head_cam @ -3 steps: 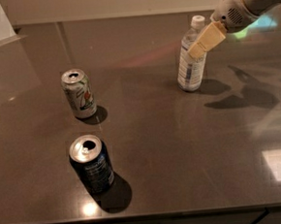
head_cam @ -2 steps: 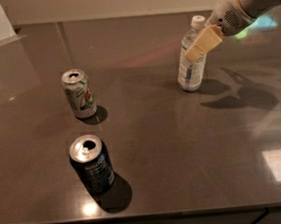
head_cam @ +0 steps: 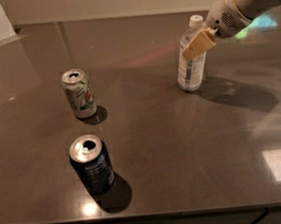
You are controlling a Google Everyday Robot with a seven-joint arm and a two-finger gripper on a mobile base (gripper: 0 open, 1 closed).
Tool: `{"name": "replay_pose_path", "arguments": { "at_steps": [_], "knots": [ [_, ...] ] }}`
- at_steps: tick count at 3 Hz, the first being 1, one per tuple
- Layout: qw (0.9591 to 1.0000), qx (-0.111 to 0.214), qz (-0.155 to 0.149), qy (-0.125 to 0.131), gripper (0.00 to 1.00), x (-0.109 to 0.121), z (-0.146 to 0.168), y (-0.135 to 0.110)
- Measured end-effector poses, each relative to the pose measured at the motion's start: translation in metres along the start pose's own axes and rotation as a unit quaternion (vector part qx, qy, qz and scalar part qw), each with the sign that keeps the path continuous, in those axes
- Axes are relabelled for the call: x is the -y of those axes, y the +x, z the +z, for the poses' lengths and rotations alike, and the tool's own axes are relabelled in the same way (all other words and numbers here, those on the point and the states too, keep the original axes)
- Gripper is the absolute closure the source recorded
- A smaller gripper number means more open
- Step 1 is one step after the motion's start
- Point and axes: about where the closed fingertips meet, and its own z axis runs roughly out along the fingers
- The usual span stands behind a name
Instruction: Move blue plastic bottle near 7up can
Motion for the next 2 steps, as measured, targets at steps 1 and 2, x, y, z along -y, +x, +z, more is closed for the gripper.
{"name": "replay_pose_path", "arguments": {
  "at_steps": [1,2],
  "knots": [
    [0.9994,0.015,-0.02,-0.024,0.83,-0.019,-0.001,-0.021],
    [0.9964,0.036,-0.049,-0.059,1.0,-0.045,0.0,-0.049]
  ]
}}
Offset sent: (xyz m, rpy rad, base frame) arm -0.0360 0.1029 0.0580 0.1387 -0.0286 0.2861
